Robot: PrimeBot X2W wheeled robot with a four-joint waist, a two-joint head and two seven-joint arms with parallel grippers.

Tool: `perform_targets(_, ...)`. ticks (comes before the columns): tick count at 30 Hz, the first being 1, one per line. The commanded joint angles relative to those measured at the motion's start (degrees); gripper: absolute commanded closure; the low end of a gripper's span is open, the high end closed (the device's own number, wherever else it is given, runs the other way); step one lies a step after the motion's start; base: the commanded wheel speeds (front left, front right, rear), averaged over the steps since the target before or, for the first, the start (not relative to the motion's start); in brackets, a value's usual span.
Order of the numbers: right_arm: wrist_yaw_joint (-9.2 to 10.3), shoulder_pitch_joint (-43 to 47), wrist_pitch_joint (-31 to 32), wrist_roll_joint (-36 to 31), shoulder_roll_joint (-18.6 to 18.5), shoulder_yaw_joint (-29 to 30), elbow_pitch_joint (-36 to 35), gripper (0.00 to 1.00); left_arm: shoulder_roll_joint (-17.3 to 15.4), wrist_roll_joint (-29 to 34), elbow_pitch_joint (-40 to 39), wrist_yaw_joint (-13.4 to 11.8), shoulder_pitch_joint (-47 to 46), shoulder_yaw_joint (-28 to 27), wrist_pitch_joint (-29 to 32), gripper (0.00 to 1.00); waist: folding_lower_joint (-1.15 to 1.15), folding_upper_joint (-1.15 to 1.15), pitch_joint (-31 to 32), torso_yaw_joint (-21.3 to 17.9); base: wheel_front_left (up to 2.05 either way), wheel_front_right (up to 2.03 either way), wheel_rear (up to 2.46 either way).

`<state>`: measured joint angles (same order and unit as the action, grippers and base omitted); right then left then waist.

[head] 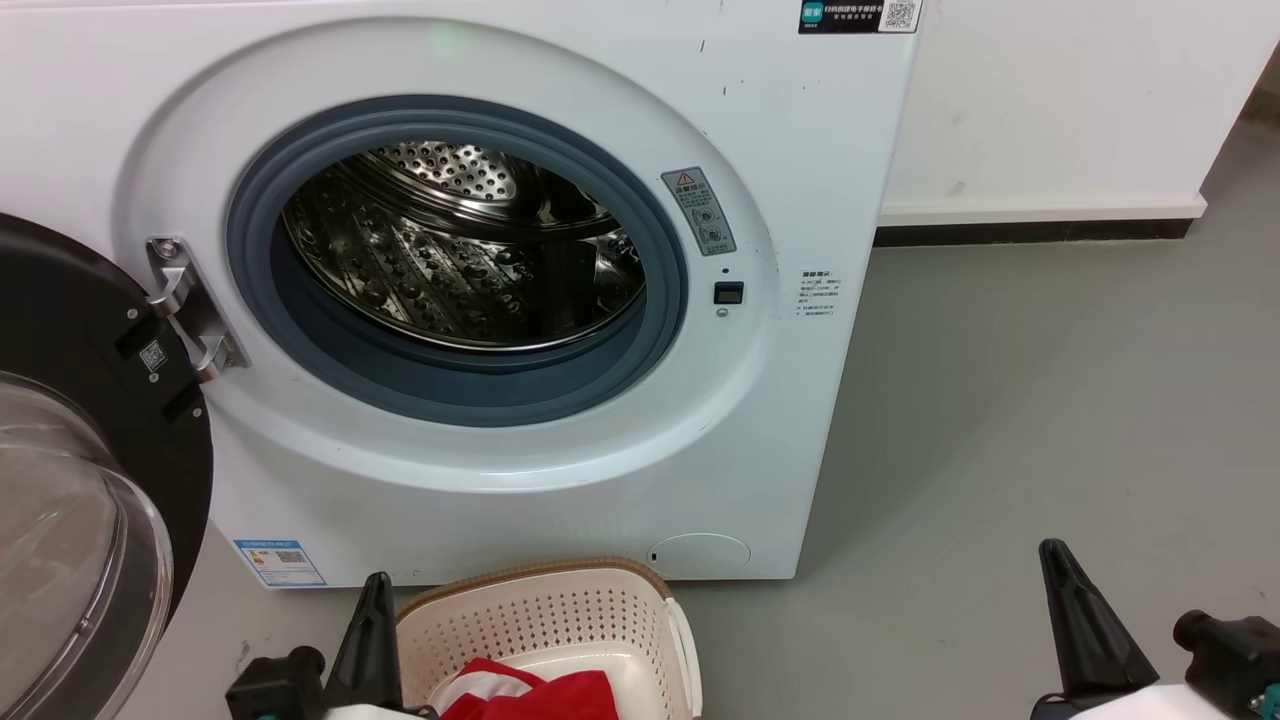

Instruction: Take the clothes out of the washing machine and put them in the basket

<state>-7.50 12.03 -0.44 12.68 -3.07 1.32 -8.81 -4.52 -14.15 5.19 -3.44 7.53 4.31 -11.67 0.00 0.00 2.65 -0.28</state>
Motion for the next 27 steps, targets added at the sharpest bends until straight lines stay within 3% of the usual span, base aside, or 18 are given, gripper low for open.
perform_targets(1,0.0,-1.8,0.0,2.7,-0.5,-0.1,-0.1,1.0,0.0,-2.4,-0.6,0.4,-1.9,-0.6,0.5,1.0,0.0,0.0,0.0,0.0,0.0,0.0,0.0)
perform_targets(27,0.0,-7.5,0.8,29.9,-1.7,-0.2,7.5,1.0,0.5,-27.6,2.5,3.9,-6.0,-4.1,6.4,1.0,0.0,0.0,-0.7,0.1,0.0,0.0,0.0)
